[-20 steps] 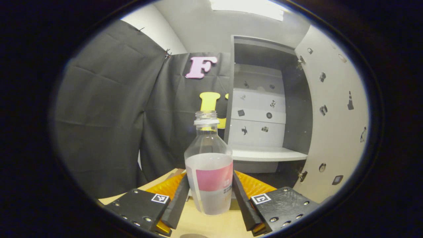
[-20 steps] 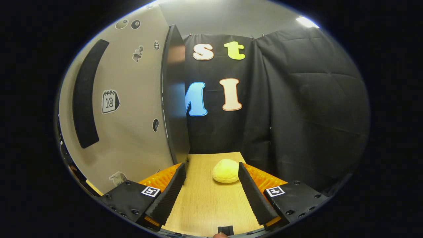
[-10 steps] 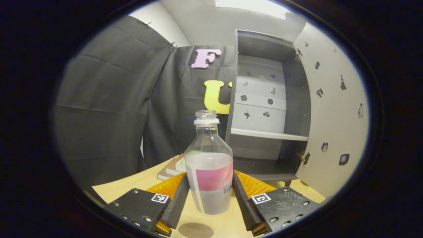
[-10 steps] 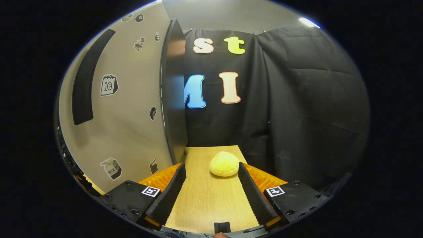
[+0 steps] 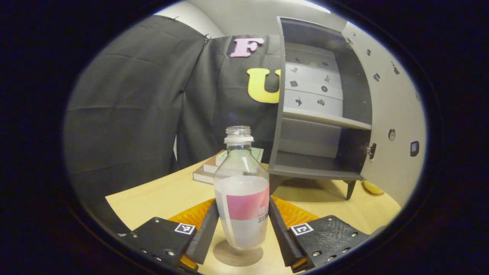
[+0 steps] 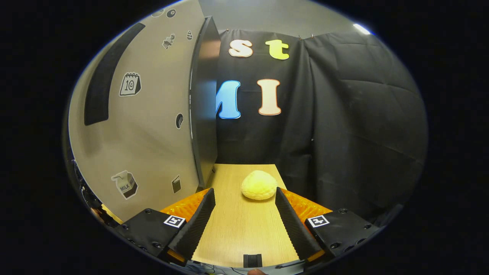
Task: Open the cabinet door with the right hand, grasp the bottle in the cabinet with the left hand and place it on the coaster, then close the cabinet door with the right hand.
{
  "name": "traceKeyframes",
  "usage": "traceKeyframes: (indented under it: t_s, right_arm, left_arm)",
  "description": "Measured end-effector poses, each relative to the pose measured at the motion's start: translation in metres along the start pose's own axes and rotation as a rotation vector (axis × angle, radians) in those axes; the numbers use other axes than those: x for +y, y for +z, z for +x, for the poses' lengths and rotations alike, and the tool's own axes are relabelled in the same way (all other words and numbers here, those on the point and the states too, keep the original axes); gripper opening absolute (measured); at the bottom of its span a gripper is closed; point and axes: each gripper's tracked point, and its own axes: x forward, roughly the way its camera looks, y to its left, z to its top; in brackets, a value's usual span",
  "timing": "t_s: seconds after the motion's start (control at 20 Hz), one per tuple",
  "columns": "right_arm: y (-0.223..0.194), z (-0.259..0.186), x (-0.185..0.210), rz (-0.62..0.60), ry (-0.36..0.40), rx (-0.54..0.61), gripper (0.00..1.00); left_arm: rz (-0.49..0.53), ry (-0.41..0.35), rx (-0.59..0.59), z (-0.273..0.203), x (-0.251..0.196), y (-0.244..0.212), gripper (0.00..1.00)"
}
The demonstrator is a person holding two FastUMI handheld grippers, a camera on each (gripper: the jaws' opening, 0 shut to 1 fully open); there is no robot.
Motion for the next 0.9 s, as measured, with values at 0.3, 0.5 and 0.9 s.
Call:
traceKeyframes:
  t_s: [0.3,0.5,0.9]
  right_arm:
    - [-0.004,0.004,-0.002,-0.003,0.001,0.016,0.96]
    - [-0.004,0.006,-0.003,-0.003,0.007,0.014,1.00]
    - [-0.004,0.010,-0.002,0.004,0.032,0.005,0.96]
  left_arm:
    - [0.041,0.017,0.028,-0.001,0.000,-0.035,0.75]
    - [0.053,0.033,0.032,-0.004,-0.001,-0.048,0.72]
    - [0.138,0.066,0.110,-0.015,-0.004,-0.059,0.80]
